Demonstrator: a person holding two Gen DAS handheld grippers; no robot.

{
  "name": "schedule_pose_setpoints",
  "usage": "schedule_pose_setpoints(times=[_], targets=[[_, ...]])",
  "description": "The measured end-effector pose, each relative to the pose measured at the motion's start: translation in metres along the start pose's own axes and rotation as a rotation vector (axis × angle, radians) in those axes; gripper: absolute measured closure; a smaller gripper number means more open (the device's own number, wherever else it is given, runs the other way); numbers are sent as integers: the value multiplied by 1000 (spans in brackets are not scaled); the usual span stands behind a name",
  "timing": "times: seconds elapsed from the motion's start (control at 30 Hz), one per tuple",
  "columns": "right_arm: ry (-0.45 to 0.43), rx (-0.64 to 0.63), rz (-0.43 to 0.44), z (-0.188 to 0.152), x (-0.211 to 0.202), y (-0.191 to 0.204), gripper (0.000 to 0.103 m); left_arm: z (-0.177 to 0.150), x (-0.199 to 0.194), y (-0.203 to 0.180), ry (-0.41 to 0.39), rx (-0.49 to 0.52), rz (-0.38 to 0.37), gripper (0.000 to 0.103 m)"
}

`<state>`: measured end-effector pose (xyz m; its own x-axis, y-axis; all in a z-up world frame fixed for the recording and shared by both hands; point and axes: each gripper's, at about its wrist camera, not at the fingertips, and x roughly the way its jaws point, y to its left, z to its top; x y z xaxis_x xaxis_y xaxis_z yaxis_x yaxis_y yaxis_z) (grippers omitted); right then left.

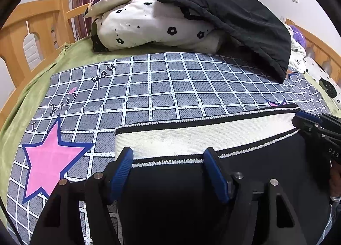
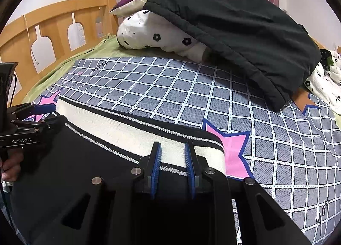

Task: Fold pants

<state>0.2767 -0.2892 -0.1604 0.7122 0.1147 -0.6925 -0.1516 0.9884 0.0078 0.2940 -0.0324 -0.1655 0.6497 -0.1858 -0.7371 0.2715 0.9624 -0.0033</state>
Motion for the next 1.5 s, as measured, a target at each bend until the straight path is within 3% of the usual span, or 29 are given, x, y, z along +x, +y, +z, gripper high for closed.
schedule_pose_setpoints(times=[0.5, 0.67, 0.8, 0.9, 0.97, 1.0, 1.17, 1.3, 1.43, 1.5], targets=[[-26, 12, 66, 10, -18, 1, 80, 6, -6, 7, -30, -37, -7, 32], [18, 36, 47, 5, 0, -5, 80, 4, 7, 4, 19, -9, -13, 31], [10, 32, 30, 2, 0, -4, 80, 1, 0, 1, 77, -2, -60, 32], [21, 17, 20, -1, -15, -1, 77, -17, -18, -6, 101, 49, -73, 32], [36, 3, 28, -7, -29, 3, 64, -33, -34, -9, 129, 54, -103, 32], [55, -8, 44, -14, -37, 6, 62, -41, -43, -9, 136, 43, -121, 32], [73, -32, 18, -64, -79, 24, 62, -104, -99, -11, 156, 18, -198, 32], [64, 76, 13, -116, -115, 32, 62, -154, -136, -18, 110, 89, -130, 32], [132, 115, 37, -146, -126, 42, 62, -178, -149, -10, 157, 74, -115, 32], [136, 142, 51, -156, -133, 44, 62, -189, -154, -4, 163, 68, -69, 32]])
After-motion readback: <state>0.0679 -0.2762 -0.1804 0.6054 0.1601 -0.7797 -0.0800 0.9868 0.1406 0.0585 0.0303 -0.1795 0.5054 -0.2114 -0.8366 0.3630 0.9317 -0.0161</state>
